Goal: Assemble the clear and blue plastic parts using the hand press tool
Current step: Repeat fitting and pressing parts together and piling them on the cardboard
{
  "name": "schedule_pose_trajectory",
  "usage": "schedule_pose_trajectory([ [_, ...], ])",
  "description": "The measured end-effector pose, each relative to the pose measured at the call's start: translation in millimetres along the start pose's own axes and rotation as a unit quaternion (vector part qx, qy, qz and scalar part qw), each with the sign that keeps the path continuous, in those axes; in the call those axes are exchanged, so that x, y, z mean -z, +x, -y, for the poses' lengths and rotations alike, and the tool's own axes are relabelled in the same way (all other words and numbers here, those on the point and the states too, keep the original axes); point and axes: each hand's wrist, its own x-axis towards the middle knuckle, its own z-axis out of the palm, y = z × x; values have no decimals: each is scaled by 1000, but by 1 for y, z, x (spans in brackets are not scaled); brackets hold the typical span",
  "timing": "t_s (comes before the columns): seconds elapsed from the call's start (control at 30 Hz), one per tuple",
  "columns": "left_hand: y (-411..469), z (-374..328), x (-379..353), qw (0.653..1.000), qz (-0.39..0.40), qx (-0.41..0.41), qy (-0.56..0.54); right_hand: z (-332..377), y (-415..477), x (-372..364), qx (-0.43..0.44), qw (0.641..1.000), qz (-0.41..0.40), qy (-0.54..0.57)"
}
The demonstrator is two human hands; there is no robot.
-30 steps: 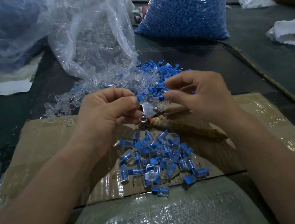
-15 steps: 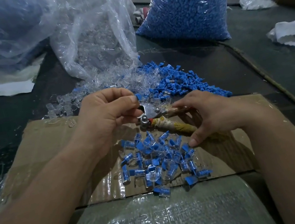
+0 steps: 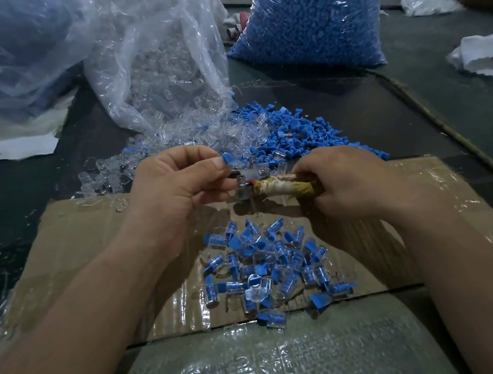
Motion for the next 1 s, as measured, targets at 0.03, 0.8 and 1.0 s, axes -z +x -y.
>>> schedule_pose_trajectory([
  [0.03, 0, 0, 1, 1000, -2, -4, 1, -1, 0, 0, 1, 1000, -8, 3],
  [0.8, 2, 6, 2, 994, -58, -95, -9, 20, -4, -8, 44, 978, -130, 156],
  [1.0, 2, 7, 2, 991, -55, -120, -2, 20, -4, -8, 42, 978, -113, 171],
])
